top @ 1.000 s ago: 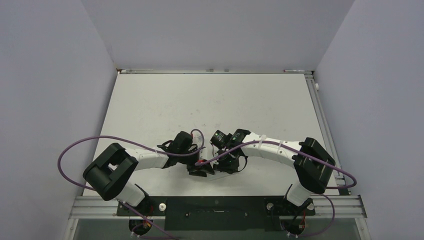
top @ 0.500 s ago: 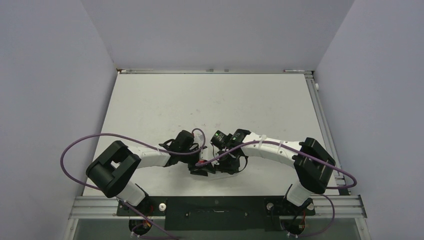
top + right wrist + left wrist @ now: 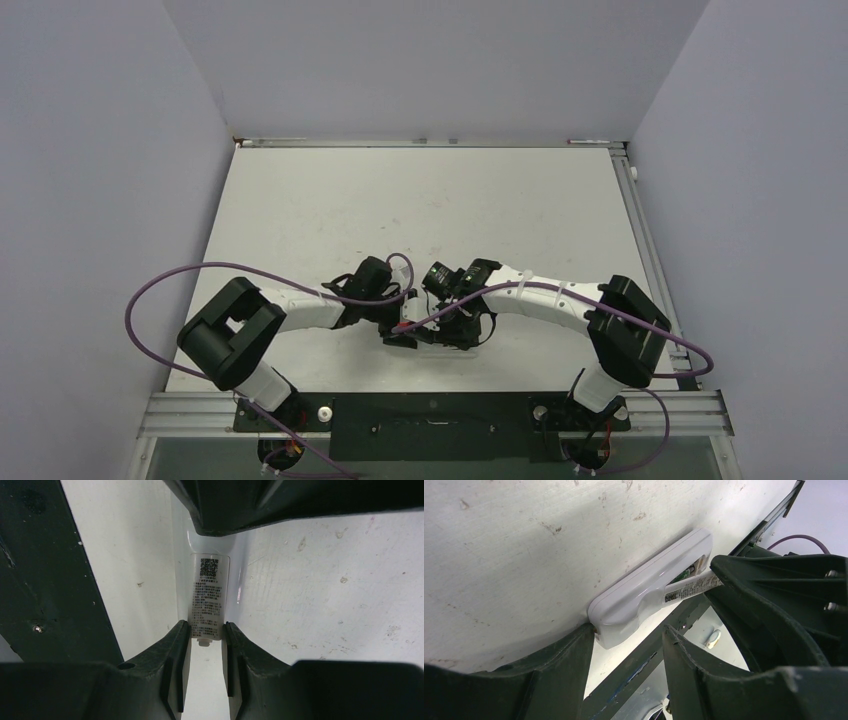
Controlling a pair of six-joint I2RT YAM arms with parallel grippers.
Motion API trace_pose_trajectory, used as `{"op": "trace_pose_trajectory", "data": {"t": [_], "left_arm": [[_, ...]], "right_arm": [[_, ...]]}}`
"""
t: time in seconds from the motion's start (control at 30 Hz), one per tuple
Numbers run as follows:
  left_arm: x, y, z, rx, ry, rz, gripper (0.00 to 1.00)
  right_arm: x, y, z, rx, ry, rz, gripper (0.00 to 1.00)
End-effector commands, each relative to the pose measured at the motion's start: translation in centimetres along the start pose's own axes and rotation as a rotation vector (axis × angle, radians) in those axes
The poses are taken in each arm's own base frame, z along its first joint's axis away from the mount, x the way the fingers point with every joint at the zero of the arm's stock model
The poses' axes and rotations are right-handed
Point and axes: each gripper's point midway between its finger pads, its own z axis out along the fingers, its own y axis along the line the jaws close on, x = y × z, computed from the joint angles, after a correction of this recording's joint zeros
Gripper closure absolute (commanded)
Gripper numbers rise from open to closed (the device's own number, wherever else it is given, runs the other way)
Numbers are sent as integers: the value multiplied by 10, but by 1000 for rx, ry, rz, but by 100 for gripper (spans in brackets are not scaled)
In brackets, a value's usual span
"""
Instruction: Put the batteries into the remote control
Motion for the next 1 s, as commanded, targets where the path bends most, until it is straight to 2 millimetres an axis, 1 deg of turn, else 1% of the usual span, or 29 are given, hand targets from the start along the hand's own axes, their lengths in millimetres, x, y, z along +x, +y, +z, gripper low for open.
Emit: {"op": "trace_pose_trajectory", "data": {"t": [0.0,0.23,0.57,0.97], "left_arm": [[-12,-6,5,-7,-33,49,50],[-11,-6,4,-7,-31,50,51],[-9,-5,3,-10,-33,47,51],[-9,-4,1,-11,-36,49,51]], "right_arm": [[-16,1,-5,16,-78,-26,91],[-18,1,-5,10,-82,-11,91],[-21,1,-4,8,-88,-2,81],[-22,0,-6,14,-91,-2,73]]}}
